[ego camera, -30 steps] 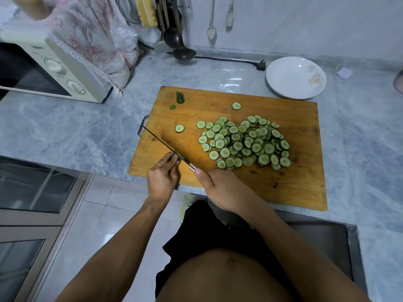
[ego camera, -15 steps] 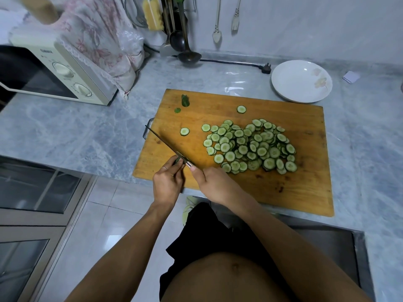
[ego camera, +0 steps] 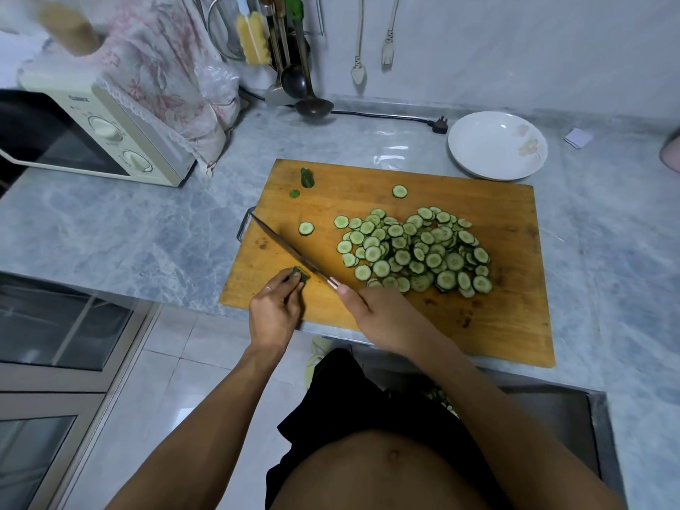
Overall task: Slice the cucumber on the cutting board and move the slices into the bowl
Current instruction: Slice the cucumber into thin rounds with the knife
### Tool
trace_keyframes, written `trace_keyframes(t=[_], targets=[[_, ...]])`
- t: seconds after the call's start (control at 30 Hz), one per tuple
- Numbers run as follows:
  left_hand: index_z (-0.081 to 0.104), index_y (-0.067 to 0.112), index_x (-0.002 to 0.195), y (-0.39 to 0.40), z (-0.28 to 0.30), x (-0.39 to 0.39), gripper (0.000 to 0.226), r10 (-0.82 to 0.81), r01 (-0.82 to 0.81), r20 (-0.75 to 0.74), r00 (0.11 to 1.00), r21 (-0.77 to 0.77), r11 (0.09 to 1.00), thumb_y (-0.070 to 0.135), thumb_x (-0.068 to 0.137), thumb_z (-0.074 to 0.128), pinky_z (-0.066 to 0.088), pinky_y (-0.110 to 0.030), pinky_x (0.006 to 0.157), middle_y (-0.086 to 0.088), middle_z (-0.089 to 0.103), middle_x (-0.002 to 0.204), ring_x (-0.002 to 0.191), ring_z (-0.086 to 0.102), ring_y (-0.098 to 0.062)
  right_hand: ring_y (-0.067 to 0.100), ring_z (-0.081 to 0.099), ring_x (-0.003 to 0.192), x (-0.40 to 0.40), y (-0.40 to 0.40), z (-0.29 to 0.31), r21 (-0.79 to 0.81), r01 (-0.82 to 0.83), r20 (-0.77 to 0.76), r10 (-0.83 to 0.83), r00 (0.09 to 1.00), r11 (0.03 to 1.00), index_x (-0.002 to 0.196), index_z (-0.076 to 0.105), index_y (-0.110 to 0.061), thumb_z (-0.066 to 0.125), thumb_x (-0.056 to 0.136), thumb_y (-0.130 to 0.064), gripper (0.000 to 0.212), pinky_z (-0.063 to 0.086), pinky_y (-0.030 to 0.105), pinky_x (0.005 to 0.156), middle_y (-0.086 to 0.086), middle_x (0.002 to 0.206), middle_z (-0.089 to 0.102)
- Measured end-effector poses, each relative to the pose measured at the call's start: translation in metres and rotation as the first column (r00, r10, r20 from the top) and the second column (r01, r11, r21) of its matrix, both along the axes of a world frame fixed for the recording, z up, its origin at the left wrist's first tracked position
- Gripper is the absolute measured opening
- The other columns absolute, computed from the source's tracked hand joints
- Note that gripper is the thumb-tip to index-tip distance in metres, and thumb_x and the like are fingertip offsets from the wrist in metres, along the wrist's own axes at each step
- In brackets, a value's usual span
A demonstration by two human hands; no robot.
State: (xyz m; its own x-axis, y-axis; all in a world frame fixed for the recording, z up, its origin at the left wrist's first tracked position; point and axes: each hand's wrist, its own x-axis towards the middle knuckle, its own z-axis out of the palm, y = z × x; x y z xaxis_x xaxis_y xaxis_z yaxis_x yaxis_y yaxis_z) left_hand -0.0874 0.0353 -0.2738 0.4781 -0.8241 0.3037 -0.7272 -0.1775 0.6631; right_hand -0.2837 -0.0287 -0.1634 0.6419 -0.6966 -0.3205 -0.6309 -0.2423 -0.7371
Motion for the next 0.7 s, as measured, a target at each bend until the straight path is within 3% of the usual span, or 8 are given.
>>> trace_keyframes(t=[0.1, 0.37, 0.57, 0.7], targets=[[0.075, 0.004, 0.107, 0.002, 0.001, 0.001, 0.025, -0.002, 0.002, 0.017, 1.000, 0.026, 1.000, -0.003, 0.084, 0.068, 0.050, -0.021, 0.091, -0.012, 0.069, 0.120, 0.099, 0.069, -0.021, 0.017, 0.034, 0.049, 0.002, 0.010, 0.001, -0.037, -0.048, -0.004, 0.048, 0.999, 0.998, 0.059, 0.033, -0.012, 0.031, 0.104, -0.049, 0.059, 0.024, 0.034, 0.051, 0.005, 0.054, 0.034], [0.077, 0.006, 0.104, 0.001, -0.001, -0.004, 0.030, 0.022, -0.022, 0.011, 1.000, 0.053, 0.998, 0.014, 0.086, 0.053, 0.057, -0.031, 0.081, -0.008, 0.068, 0.123, 0.095, 0.071, -0.021, 0.015, 0.038, 0.052, 0.006, 0.017, -0.004, -0.062, -0.045, -0.030, 0.043, 0.999, 0.997, 0.058, 0.036, -0.012, 0.028, 0.104, -0.051, 0.061, 0.023, 0.031, 0.049, 0.004, 0.056, 0.040], [0.078, 0.005, 0.098, -0.001, 0.002, -0.008, 0.031, 0.019, -0.022, 0.052, 0.998, 0.051, 0.998, 0.010, 0.083, 0.051, 0.058, -0.030, 0.072, -0.009, 0.069, 0.121, 0.087, 0.072, -0.024, 0.014, 0.042, 0.051, 0.019, 0.015, -0.008, -0.038, -0.044, -0.051, 0.042, 0.998, 0.998, 0.054, 0.039, -0.013, 0.026, 0.104, -0.050, 0.063, 0.025, 0.033, 0.048, 0.003, 0.054, 0.043], [0.078, 0.005, 0.096, -0.001, 0.003, -0.009, 0.028, 0.029, -0.032, 0.045, 0.999, 0.052, 0.998, 0.005, 0.081, 0.055, 0.059, -0.031, 0.071, -0.011, 0.069, 0.119, 0.087, 0.073, -0.025, 0.014, 0.039, 0.053, 0.034, 0.008, -0.013, -0.018, -0.061, -0.079, 0.059, 0.995, 0.998, 0.054, 0.038, -0.014, 0.025, 0.105, -0.049, 0.064, 0.026, 0.033, 0.057, 0.003, 0.054, 0.041]])
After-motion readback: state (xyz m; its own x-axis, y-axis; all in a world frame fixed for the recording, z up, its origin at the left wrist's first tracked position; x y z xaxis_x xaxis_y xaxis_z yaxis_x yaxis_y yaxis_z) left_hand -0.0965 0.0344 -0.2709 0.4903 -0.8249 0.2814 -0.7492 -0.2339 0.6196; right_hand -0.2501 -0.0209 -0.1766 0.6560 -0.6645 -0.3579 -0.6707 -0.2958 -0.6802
